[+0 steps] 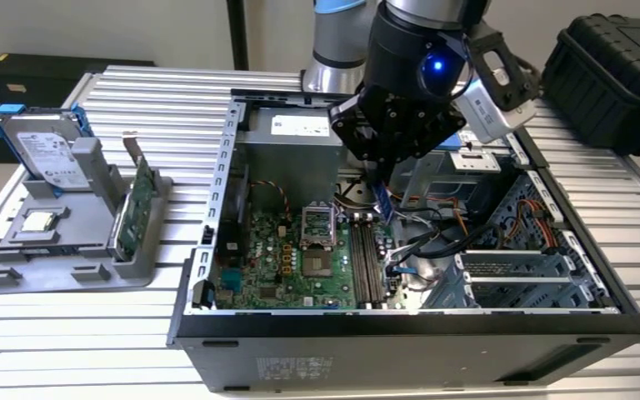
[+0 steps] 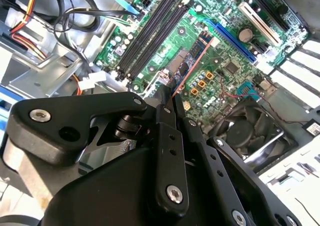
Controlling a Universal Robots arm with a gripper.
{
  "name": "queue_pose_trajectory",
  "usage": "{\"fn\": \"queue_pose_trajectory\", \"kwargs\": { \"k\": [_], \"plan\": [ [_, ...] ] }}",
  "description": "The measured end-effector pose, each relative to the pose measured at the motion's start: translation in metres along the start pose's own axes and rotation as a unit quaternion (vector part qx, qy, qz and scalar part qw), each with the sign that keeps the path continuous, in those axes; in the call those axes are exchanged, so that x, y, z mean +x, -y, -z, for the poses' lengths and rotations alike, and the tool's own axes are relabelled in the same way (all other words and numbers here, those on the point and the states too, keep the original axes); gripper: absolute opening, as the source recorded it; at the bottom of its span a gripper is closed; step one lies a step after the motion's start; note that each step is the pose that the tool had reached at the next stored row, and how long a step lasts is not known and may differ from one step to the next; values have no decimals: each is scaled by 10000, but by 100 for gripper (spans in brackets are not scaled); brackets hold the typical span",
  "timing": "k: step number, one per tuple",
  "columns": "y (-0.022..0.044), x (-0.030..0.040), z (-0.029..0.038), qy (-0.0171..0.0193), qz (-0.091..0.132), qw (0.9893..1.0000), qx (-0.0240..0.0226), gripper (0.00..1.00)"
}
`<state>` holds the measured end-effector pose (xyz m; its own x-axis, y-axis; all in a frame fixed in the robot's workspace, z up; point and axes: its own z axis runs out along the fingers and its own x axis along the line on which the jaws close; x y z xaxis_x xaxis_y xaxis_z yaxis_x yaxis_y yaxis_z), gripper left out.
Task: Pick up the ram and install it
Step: 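Insert the ram into the slot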
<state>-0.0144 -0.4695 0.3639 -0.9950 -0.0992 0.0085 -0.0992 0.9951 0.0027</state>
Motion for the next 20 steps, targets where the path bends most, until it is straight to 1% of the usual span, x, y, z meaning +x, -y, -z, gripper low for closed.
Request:
{"fn": "queue_pose_trajectory", "kwargs": {
  "k": [11,17,20],
  "plan": [
    [-13,-2,-50,0,-1,10000,10,0],
    [-13,-2,-54,-1,-1,10000,7,0],
    [-13,-2,-68,0,-1,10000,7,0]
  ]
}}
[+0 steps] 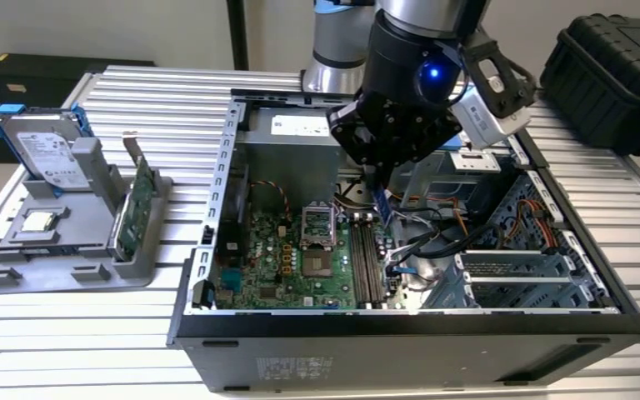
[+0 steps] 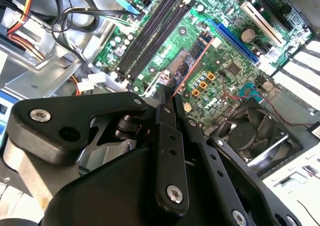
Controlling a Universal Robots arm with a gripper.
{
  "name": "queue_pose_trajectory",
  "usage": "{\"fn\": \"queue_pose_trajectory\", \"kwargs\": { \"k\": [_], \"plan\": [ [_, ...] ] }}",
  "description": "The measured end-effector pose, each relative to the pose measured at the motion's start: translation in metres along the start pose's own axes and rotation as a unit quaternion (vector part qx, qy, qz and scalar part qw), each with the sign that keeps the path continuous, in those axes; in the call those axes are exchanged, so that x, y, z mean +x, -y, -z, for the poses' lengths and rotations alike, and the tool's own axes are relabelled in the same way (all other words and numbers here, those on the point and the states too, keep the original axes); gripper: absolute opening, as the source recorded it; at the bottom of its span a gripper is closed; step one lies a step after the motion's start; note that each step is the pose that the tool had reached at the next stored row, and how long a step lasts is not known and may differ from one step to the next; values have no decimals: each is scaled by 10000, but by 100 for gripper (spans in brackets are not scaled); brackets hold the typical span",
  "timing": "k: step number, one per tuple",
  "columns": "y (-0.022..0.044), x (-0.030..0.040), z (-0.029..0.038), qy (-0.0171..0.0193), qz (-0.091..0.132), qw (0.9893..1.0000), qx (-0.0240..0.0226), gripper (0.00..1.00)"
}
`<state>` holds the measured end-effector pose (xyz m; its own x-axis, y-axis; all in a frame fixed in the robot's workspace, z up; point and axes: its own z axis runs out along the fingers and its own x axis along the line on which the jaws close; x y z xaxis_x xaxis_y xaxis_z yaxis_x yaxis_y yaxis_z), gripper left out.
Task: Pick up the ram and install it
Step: 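Insert the ram into the slot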
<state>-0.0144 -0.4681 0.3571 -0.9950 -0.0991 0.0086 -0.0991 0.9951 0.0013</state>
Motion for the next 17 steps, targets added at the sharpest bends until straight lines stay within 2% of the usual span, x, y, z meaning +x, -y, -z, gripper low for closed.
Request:
{"fn": "queue_pose_trajectory", "kwargs": {
  "k": [17],
  "plan": [
    [-5,-1,-74,-1,0,10000,10,0]
  ]
}}
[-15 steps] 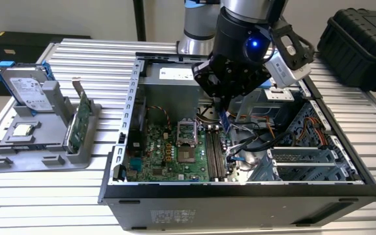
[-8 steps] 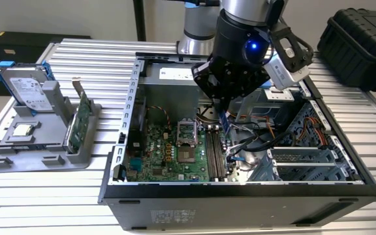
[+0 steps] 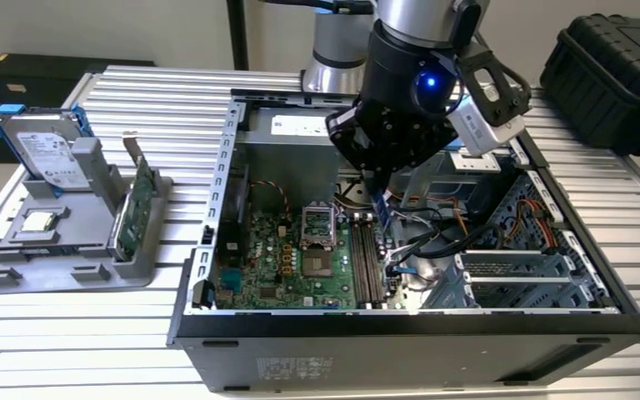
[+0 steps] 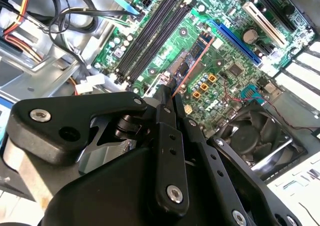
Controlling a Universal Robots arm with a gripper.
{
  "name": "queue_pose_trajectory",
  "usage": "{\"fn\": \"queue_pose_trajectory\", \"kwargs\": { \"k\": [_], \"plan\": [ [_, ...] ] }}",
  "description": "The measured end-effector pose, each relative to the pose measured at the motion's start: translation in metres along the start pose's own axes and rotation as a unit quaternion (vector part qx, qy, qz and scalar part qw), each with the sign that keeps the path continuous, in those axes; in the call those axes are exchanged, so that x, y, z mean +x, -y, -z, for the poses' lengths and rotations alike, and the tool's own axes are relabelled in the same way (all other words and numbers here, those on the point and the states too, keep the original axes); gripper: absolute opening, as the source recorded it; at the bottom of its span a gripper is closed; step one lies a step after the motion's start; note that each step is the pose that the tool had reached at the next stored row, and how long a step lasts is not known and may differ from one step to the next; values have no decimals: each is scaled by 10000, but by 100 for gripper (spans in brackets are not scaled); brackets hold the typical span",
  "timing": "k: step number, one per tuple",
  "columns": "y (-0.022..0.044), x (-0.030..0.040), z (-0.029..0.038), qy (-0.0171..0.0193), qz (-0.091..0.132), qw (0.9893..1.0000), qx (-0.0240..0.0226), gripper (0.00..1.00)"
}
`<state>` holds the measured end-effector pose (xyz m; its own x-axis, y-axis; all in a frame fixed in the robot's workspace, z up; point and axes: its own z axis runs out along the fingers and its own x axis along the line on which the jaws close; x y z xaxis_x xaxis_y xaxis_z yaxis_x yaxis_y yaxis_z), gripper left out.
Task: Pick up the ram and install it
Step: 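Insert the ram into the slot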
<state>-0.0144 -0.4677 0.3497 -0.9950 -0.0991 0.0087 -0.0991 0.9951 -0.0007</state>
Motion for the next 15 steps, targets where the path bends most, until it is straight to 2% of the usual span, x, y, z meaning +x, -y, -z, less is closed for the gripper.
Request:
{"fn": "queue_pose_trajectory", "kwargs": {
  "k": [15],
  "plan": [
    [-6,-1,-58,-2,0,10000,17,0]
  ]
}}
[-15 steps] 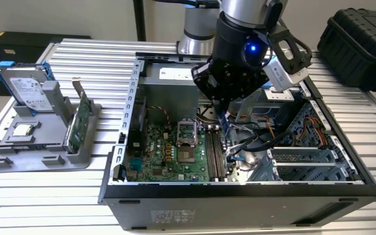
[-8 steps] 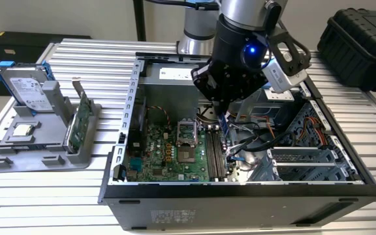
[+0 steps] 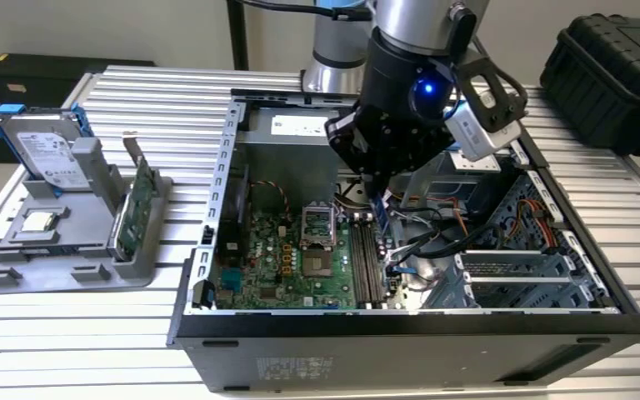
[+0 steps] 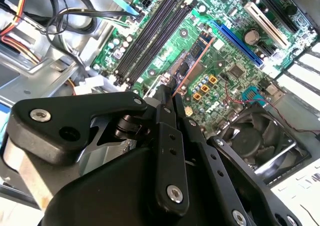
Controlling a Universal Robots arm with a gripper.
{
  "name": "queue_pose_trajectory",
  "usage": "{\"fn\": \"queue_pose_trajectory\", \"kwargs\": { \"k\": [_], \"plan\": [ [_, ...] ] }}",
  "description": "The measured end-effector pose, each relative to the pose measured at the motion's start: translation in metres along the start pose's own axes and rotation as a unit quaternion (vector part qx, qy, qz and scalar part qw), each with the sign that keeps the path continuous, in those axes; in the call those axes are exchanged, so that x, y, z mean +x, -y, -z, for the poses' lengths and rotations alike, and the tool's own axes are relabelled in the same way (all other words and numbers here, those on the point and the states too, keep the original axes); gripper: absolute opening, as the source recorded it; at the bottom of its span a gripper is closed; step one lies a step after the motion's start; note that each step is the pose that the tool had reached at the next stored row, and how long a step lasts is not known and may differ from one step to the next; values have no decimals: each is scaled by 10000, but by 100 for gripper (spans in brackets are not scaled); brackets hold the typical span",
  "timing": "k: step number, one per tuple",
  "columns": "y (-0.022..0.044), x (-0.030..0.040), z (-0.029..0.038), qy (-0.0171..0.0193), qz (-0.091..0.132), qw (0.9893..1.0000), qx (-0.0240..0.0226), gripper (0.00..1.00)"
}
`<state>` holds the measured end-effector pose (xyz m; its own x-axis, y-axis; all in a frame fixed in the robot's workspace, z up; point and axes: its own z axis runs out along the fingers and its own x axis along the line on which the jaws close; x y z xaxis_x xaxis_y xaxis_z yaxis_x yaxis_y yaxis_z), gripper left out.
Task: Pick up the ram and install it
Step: 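Insert the ram into the slot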
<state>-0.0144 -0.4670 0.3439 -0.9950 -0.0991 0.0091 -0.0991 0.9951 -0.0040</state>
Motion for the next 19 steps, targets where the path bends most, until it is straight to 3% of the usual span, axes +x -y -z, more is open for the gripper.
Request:
{"fn": "queue_pose_trajectory", "kwargs": {
  "k": [19],
  "plan": [
    [-5,-1,-57,-4,0,10000,34,0]
  ]
}}
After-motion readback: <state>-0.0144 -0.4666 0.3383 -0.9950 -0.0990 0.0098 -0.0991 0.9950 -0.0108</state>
